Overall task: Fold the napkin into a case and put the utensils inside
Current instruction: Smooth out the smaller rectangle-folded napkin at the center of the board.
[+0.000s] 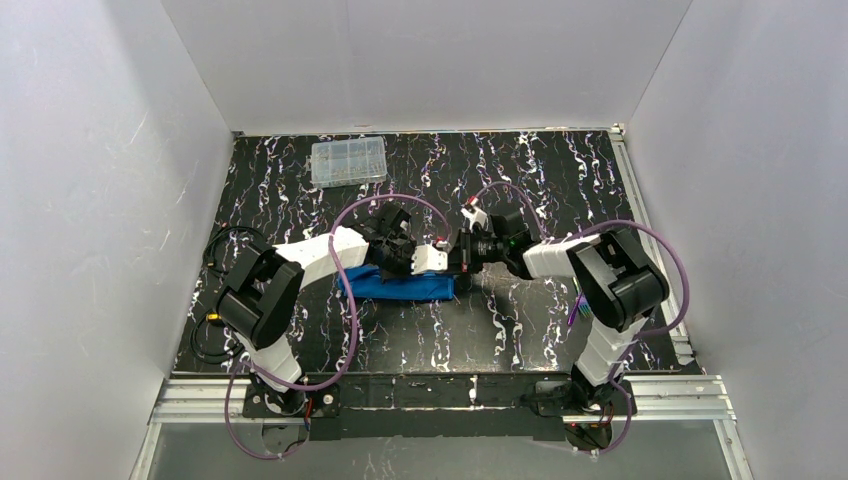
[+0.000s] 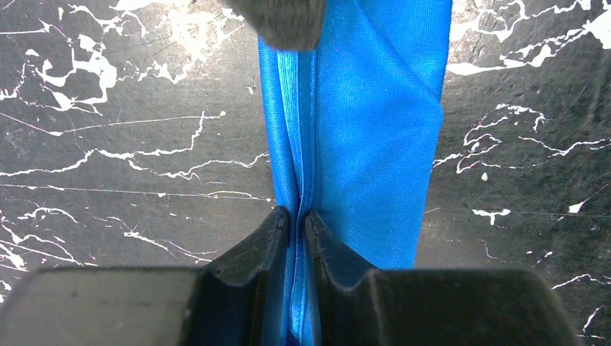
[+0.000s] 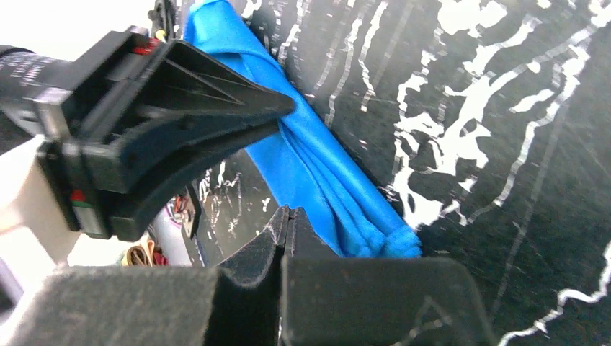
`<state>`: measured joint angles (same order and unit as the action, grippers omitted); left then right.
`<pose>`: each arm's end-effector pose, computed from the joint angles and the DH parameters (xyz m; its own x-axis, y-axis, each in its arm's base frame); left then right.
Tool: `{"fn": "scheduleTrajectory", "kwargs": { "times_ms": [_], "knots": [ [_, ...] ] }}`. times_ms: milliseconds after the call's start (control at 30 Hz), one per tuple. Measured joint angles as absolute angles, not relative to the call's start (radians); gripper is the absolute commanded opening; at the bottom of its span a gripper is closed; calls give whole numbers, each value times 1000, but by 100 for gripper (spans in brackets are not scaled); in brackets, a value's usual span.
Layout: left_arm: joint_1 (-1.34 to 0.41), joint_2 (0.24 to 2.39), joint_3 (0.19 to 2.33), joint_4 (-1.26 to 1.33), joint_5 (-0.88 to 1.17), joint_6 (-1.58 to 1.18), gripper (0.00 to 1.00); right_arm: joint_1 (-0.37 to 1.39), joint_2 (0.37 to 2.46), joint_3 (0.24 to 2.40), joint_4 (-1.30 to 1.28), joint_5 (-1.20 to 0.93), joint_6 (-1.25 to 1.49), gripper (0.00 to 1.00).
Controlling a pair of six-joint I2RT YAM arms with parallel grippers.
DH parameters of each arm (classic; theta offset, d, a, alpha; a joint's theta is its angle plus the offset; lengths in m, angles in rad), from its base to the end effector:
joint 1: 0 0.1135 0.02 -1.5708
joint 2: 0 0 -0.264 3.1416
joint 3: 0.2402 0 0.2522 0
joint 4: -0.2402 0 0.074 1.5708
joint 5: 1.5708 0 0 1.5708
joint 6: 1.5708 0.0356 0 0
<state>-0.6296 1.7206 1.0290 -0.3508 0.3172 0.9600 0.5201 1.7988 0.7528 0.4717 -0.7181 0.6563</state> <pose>0.2688 -0.2096 0.1714 0.1621 0.8449 -0.5098 0.9656 -0.0293 0.2585 0.2825 0.1888 0.1340 -0.8943 0.0174 -0.4471 -0.3886 0.4650 0.7955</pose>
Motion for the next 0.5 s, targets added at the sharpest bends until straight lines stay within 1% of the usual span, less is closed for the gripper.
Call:
{"fn": "scheduleTrajectory", "kwargs": {
  "times_ms": [200, 333, 433, 500],
  "knots": [
    [-630, 1721, 1043, -374, 317, 945, 15, 602, 1784, 779, 493, -705, 695, 1],
    [-630, 1721, 1043, -378, 317, 942, 17, 662, 1871, 790, 555, -710, 744, 1],
    [-630, 1719, 1045, -387, 314, 938, 21, 671, 1952, 796, 580, -712, 772, 1],
    [-629, 1716, 1055, -407, 306, 930, 27, 667, 1975, 801, 610, -735, 793, 1]
  ]
}}
